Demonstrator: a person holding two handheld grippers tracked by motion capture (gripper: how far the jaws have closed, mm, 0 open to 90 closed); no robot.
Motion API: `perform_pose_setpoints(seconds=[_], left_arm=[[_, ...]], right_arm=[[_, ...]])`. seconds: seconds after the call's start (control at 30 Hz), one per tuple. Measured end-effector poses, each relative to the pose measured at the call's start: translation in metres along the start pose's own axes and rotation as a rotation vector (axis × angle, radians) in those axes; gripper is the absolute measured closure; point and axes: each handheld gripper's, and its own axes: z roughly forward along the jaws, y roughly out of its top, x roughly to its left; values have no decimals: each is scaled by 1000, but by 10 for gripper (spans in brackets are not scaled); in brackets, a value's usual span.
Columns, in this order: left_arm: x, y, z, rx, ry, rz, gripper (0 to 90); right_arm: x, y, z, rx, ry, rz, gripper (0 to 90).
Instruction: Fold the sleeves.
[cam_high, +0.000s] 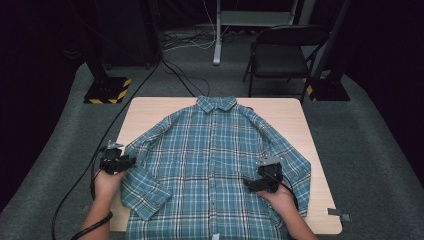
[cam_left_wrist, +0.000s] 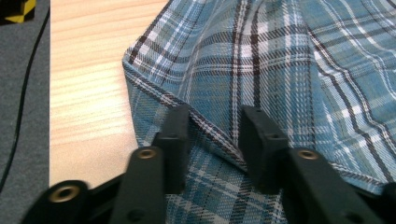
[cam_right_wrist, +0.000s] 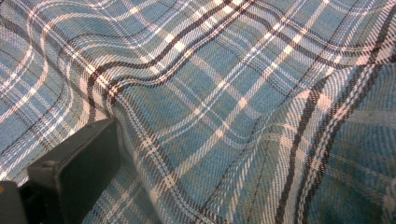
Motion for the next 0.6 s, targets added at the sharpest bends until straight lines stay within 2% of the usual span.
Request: perform_pose_setpoints(seconds=[0.13,0.23,0.4,0.6], left_arm=[[4,-2,-1,-18,-46,-28,735],[7,-2,-4,-40,-64,-38,794],[5,0,-10,-67,-71,-15,857],[-1,4,-16,-79,-91,25,884]], right_arm=[[0,0,0,0,0,0,0],[0,0,0,0,0,0,0],[0,0,0,0,0,0,0],[0,0,0,0,0,0,0]])
